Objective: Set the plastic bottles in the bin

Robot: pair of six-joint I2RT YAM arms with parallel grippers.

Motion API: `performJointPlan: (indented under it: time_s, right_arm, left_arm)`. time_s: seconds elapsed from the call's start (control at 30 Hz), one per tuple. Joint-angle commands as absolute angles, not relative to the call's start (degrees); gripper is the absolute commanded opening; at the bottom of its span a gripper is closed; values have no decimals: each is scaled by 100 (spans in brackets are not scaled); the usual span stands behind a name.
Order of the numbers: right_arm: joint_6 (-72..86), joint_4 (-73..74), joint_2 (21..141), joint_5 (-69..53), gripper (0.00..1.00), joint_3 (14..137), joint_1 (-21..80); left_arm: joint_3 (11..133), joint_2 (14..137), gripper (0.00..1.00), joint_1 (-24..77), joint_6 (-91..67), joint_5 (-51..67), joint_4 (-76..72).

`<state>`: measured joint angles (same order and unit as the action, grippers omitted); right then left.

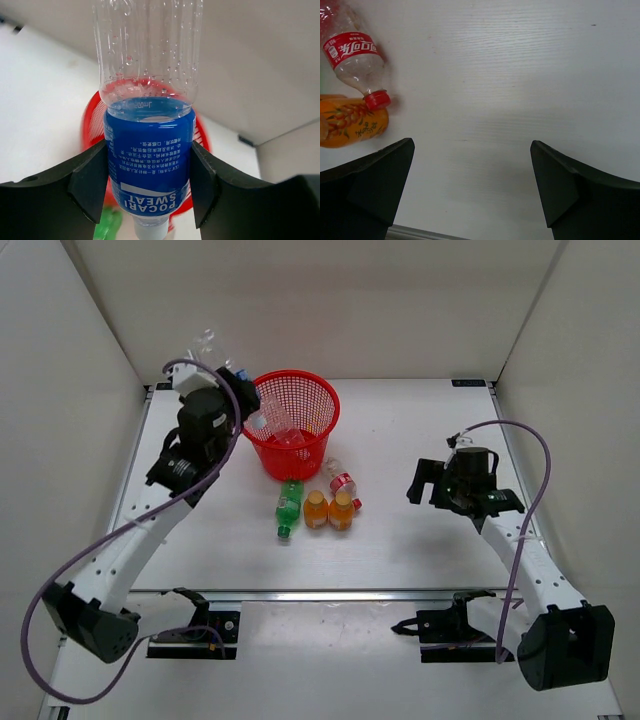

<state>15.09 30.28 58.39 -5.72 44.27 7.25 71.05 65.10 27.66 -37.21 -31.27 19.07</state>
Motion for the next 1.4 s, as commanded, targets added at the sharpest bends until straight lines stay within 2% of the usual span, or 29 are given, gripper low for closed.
performJointPlan:
  time_s: [0.0, 0.07, 0.2, 0.23, 0.3, 0.33, 0.37, 0.43, 0.63, 0.73, 0.9, 1.0, 1.17, 1.3, 1.33, 1.37]
  right_arm:
    - [1591, 2462, 5906, -817, 99, 4386, 957]
    - [1556, 2400, 6020, -757, 100, 4438, 1124]
    - [1486, 2259, 6196, -527, 99, 4544, 1494]
    - [1451, 2215, 6240, -562, 99, 4570, 1520]
    - [1363, 2084, 6301, -684, 99, 4553, 1521]
    - [1380, 1996, 6354, -694, 99, 4596, 1547]
    - [1319, 1986, 6520, -668, 99, 4640, 1547]
    - [1126, 2013, 6696, -651, 99, 4868, 1686]
    - [677, 1644, 7637, -667, 99, 5615, 2170]
    - [729, 1425, 8356, -677, 99, 5984, 2442]
    - [896, 977, 9183, -650, 99, 6416, 2698]
    - [1089, 642, 9544, -878, 97, 6469, 2690]
    - [1142, 98, 10097, -705, 95, 6469, 2953]
    - [1160, 27, 10511, -220, 88, 6522, 3076]
    - [1247, -122, 10538, -124, 82, 6443, 3050]
    - [1361, -271, 10573, -80, 71, 6390, 3041]
  left_arm:
    - [7540, 7283, 52, 2813, -2980, -3243, 714]
    - [7690, 7785, 55, 2830, -2926, -3313, 178]
    - [8173, 8551, 60, 2803, -2866, -2962, 343]
    - [8148, 8691, 66, 2847, -2822, -2936, 230]
    - [8173, 8833, 68, 3058, -2725, -3006, 158]
    - [8261, 8911, 72, 3111, -2681, -3075, 289]
    - [8401, 8956, 87, 3190, -2628, -3154, 429]
    - [8394, 8887, 99, 3217, -2567, -3225, 405]
    - [8078, 7859, 98, 3330, -2619, -3147, 790]
    - [7666, 7184, 99, 3515, -2856, -3445, 1686]
    - [6490, 5830, 99, 3130, -3480, -2516, 3521]
    - [5777, 5337, 99, 3173, -3795, -2435, 4610]
    - [4651, 4545, 98, 2743, -4218, -1644, 5150]
    - [4702, 4211, 99, 2602, -4350, -1503, 5343]
    - [4746, 4158, 99, 2619, -4385, -1538, 5370]
    - [4755, 4096, 99, 2628, -4368, -1538, 5405]
